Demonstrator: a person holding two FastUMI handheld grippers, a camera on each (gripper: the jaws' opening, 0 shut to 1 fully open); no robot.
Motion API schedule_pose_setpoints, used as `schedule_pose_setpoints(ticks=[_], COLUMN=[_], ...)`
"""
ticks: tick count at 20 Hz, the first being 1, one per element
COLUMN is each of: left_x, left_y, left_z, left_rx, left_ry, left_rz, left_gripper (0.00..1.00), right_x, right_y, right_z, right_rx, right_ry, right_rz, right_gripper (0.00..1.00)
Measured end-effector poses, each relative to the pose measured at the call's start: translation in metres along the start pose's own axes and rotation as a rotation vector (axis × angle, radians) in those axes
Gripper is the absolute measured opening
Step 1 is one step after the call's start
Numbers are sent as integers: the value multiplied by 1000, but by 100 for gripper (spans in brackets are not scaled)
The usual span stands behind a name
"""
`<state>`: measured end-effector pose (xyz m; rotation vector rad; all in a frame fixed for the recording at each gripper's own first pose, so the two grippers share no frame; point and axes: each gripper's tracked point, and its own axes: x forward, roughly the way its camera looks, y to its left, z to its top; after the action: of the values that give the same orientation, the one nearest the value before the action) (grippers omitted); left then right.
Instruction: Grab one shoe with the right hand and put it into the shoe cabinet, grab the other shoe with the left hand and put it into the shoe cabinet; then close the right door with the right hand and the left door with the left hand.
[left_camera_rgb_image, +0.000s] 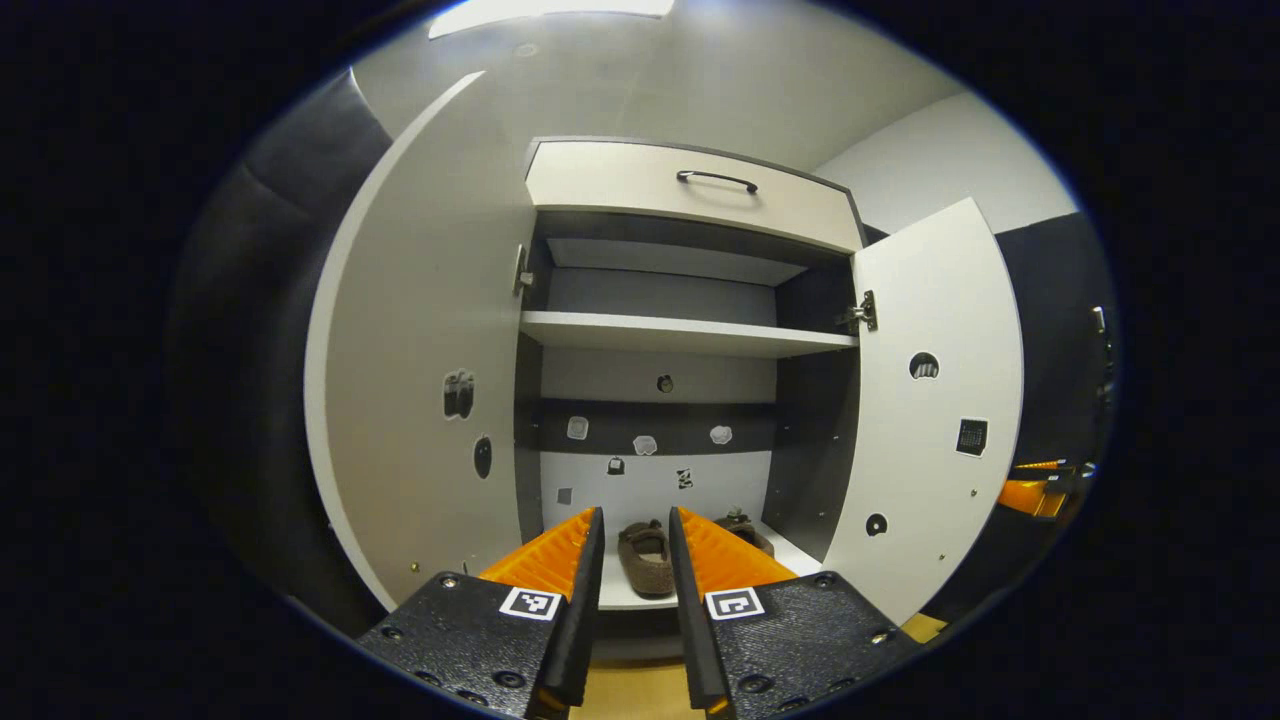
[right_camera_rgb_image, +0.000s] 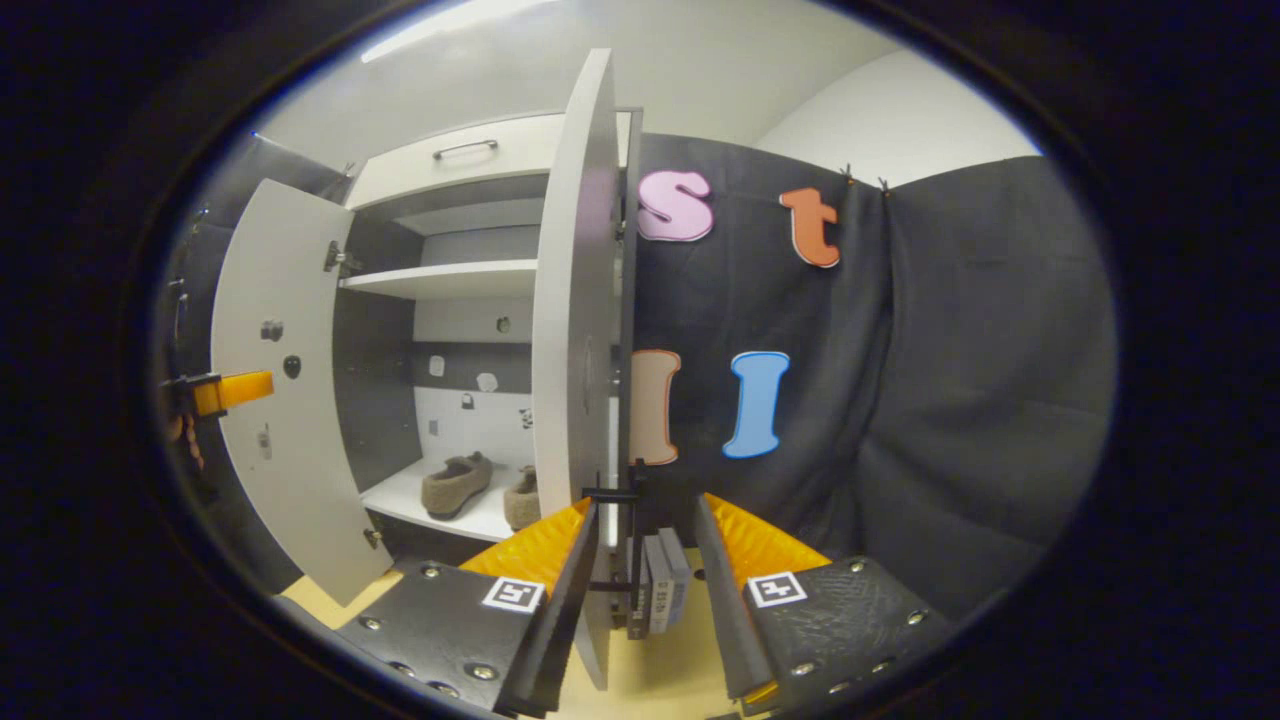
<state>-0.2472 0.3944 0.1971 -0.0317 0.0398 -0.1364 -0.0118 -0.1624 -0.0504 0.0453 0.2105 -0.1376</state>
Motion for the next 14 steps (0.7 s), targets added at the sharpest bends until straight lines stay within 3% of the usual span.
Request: schedule_pose_setpoints(ticks=[1,2,10,11,14], left_x=[-5,-11,-50,-56,-72], left_y=[3,6,40,46,66], left_z=[0,1,-1,1,3], left_rx=[-7,-12,-20,-15,7], left_ry=[1,3,19,17,17], left_rz=[7,14,94,109,163], left_gripper=[33,39,39,38,39], right_x=[0,1,20,23,33], right_y=[6,13,78,83,102], right_z=[-1,0,0,-1,-1], right_rx=[8,12,20,15,25], right_ry=[2,2,20,20,25], right_rz=[22,42,190,197,241], right_gripper=[60,60,60,55,60])
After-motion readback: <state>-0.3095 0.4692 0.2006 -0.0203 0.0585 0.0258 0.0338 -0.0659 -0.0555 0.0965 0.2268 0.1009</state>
